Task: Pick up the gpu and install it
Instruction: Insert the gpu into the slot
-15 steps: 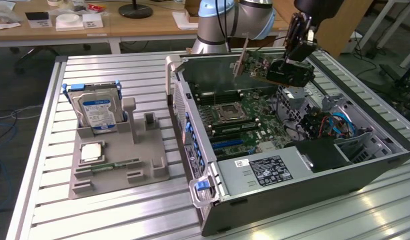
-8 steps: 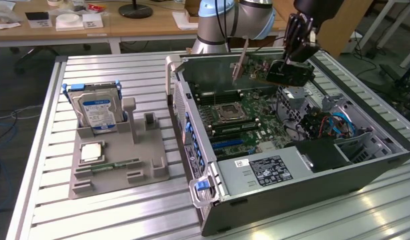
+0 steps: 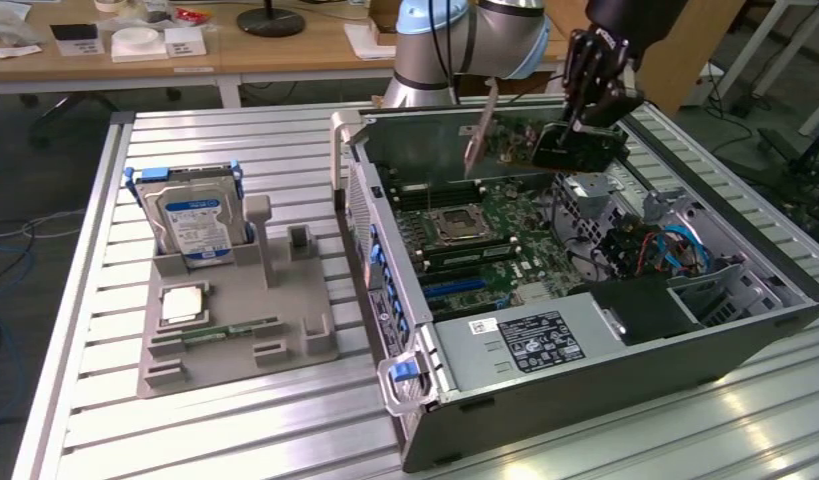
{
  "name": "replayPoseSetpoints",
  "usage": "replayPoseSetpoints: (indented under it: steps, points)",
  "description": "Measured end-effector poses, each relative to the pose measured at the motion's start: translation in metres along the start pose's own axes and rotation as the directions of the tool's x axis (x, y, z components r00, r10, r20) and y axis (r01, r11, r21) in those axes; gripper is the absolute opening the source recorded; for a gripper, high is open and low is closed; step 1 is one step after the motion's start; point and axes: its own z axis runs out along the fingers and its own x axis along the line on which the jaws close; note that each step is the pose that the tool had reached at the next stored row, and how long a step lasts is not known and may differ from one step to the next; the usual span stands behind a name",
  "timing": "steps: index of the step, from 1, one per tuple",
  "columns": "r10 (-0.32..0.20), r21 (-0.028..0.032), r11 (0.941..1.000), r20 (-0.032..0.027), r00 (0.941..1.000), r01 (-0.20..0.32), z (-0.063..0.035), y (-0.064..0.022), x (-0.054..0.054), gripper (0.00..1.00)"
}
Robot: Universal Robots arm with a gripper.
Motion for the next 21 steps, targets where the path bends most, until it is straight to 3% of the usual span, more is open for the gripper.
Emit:
replayPoseSetpoints:
  steps: [10,17,19,21]
  points:
    - [-0.122,-0.0032,0.9925,-0.0056,0.9925,0.122,0.0016,-0.0001,0.0001,0.27]
    - [-0.13,-0.0033,0.9915,-0.0064,0.9915,0.13,0.0018,-0.0001,0.0,0.27]
    - [-0.131,0.0004,0.9913,-0.006,0.9913,0.131,0.0032,-0.0001,0.0,0.27]
    - [-0.133,0.0083,0.991,-0.0051,0.9911,0.133,0.0049,-0.0002,0.0001,0.27]
